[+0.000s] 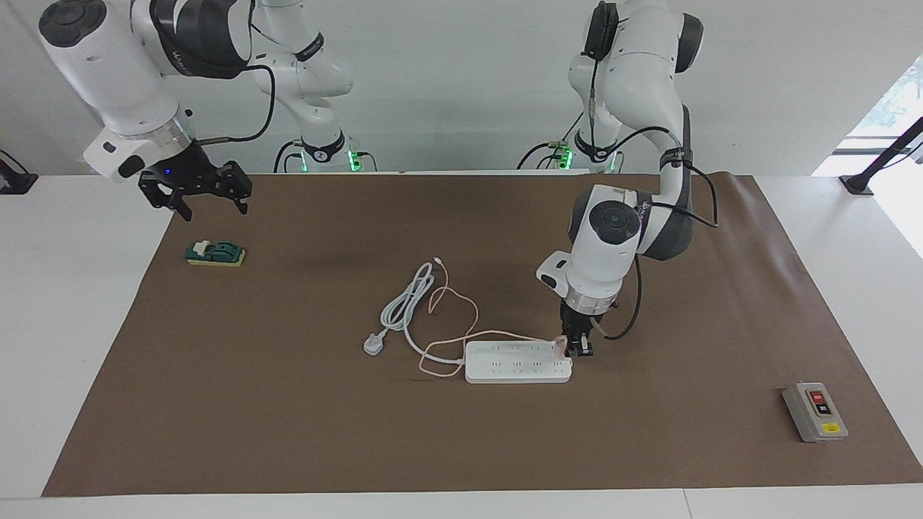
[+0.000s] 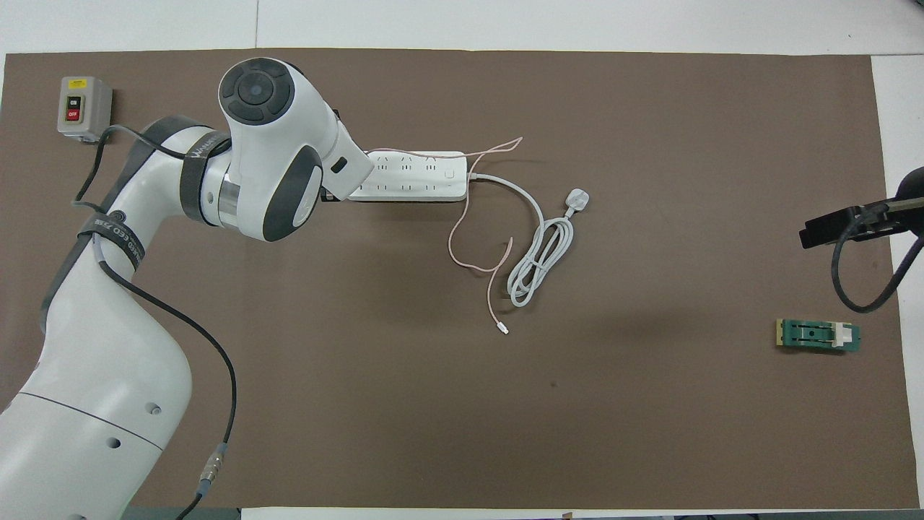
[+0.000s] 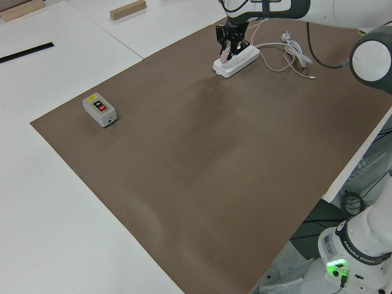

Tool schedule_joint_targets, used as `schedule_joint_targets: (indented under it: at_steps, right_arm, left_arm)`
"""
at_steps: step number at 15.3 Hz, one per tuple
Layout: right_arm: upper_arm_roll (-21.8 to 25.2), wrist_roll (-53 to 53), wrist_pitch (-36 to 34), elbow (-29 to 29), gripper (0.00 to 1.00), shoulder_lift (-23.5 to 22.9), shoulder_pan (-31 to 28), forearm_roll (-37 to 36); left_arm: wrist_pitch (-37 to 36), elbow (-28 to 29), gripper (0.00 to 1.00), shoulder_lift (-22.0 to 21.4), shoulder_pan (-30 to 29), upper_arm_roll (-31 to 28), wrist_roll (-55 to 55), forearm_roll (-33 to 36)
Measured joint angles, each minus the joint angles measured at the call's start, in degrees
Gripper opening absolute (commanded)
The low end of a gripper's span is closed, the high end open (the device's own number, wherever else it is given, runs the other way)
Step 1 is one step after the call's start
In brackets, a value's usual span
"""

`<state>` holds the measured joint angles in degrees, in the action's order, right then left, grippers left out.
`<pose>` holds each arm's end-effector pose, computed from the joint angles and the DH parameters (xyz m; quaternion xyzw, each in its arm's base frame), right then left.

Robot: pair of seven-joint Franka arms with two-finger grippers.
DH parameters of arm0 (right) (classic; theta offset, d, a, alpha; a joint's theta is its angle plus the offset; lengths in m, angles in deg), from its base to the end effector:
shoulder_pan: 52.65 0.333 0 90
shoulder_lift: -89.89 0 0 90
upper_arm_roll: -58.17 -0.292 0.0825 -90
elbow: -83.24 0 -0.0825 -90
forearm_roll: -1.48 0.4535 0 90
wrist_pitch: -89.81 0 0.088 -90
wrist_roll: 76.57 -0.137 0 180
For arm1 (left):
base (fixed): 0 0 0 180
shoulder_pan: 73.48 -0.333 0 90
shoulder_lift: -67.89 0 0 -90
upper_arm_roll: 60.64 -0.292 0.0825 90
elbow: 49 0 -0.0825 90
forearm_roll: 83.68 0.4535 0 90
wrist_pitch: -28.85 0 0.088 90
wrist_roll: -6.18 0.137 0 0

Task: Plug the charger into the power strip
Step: 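Push the pink charger into the power strip socket with the left gripper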

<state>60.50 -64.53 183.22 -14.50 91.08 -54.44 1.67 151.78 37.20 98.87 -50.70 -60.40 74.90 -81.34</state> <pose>0.6152 -0.0440 0.5153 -0.9972 -0.0689 0.0268 0.0059 0.7039 -0.2957 0.2797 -0.6882 0.7236 -0.0398 0.0348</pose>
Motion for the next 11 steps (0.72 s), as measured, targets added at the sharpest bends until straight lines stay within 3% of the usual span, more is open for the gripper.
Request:
schedule_joint_targets:
  at_steps: [11]
  right_arm:
    - [-0.3,0.2,0.0,-0.9,1.00,0.4,0.0,-1.7]
  left_arm:
    - [0.9,1.1,0.00,-0.2,0.3,0.3,0.0,0.0]
